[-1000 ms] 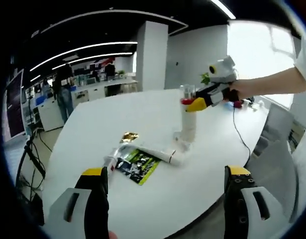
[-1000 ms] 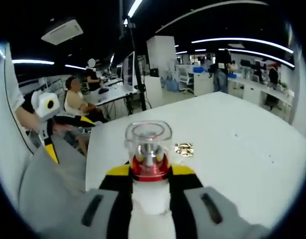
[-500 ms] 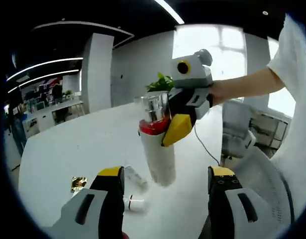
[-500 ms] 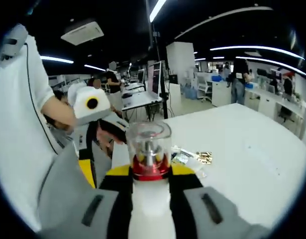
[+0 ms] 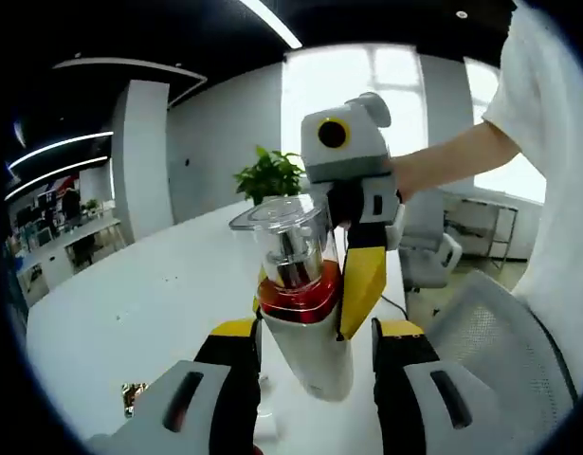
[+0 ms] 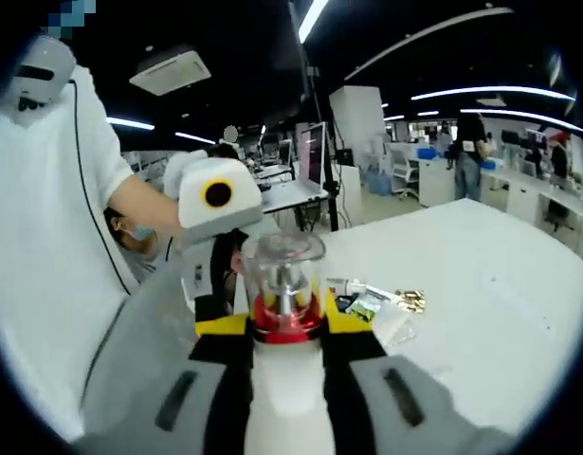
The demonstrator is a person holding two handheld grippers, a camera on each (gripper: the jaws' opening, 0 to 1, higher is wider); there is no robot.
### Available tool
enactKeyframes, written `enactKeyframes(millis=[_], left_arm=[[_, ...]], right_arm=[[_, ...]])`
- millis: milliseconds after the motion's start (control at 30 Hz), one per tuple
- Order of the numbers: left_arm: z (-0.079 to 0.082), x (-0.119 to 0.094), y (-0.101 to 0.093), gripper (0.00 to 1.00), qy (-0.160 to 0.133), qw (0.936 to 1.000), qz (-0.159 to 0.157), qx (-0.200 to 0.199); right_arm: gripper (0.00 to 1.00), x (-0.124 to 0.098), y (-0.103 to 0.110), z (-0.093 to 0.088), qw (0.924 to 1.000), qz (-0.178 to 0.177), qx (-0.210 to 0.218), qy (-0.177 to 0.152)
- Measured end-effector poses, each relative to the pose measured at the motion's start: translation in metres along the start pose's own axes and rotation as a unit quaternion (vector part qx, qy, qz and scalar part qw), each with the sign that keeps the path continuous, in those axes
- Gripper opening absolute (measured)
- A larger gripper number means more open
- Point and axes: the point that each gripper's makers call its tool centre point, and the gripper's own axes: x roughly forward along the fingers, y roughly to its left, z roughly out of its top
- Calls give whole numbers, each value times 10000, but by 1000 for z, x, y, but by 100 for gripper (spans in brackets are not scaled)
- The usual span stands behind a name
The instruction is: Arrange the skincare products in the storage area until every visible bottle or jar stands upright without overlapping.
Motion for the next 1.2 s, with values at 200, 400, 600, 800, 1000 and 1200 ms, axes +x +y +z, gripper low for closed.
enactKeyframes(millis=[200,400,600,800,1000,1200], left_arm=[[-14,9,-1,33,246,9993,-257,127],[-27,25,-3,30,406,9979,-479,175],[-38,37,6,28,526,9977,-404,141],[-59,51,14,28,761,9961,-427,160],[-76,61,22,28,951,9946,-385,147],[-82,67,37,27,992,9945,-291,169]], right_arm=[[26,-7,-2,-5,9998,5,80,-161],[26,-11,-6,-9,9994,-50,106,-340],[27,-10,-17,-26,9994,-178,137,-266],[27,-6,-29,-51,9996,-258,124,-19],[28,-3,-42,-67,9994,-279,146,123],[28,0,-58,-74,9992,-300,106,234]])
